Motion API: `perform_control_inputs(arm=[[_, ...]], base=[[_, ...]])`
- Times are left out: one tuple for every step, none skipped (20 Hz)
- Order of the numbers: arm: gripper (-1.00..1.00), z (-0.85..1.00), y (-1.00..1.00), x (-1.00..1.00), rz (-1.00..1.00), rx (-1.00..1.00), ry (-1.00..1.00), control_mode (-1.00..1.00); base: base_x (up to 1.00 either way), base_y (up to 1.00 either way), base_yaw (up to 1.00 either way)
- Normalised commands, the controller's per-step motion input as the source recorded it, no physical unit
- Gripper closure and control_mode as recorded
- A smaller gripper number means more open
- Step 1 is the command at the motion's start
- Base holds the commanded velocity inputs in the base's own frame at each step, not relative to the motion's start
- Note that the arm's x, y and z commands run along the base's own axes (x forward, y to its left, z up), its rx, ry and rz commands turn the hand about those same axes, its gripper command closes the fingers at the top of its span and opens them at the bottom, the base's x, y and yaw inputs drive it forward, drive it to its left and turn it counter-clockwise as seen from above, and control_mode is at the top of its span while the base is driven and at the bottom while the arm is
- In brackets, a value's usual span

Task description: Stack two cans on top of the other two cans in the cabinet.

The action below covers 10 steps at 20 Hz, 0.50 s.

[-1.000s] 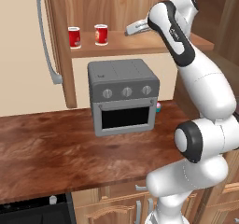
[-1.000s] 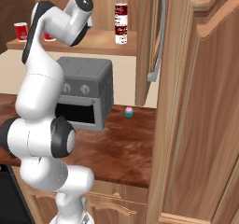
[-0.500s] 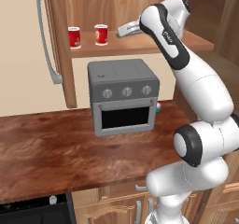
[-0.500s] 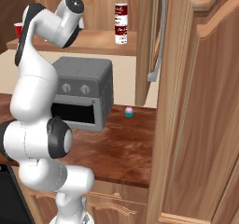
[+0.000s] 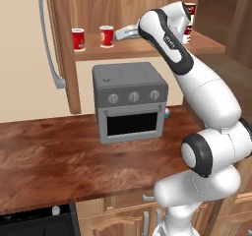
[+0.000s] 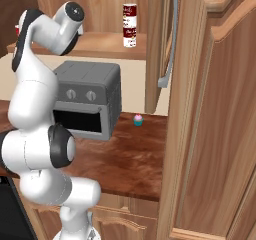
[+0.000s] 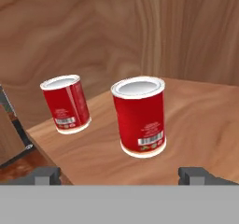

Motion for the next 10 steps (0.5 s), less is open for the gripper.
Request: perform_control_inputs(arm=[[-1.0,0.0,0.13,0.14,0.04,0.0,0.0,-1.0],[-1.0,0.0,0.13,0.15,0.04,0.0,0.02,-1.0],[-1.0,0.0,0.15,0.15,0.04,0.0,0.01,-1.0],[-1.0,0.0,0.18,0.2,0.05,0.0,0.03,-1.0],[-1.0,-0.02,0.17,0.24,0.07,0.0,0.01,-1.0],[-1.0,0.0,0.09,0.27,0.09,0.0,0.0,-1.0],[-1.0,0.0,0.05,0.27,0.09,0.0,0.0,-1.0],[-1.0,0.0,0.02,0.27,0.09,0.0,0.0,-1.0],[-1.0,0.0,0.05,0.28,0.09,0.0,0.02,-1.0],[-1.0,0.0,0.11,0.27,0.09,0.0,0.01,-1.0]], base=[[0.0,0.0,0.0],[0.0,0.0,0.0],[0.0,0.0,0.0],[0.0,0.0,0.0],[0.0,0.0,0.0],[0.0,0.0,0.0],[0.0,0.0,0.0],[0.0,0.0,0.0],[0.0,0.0,0.0],[0.0,0.0,0.0]])
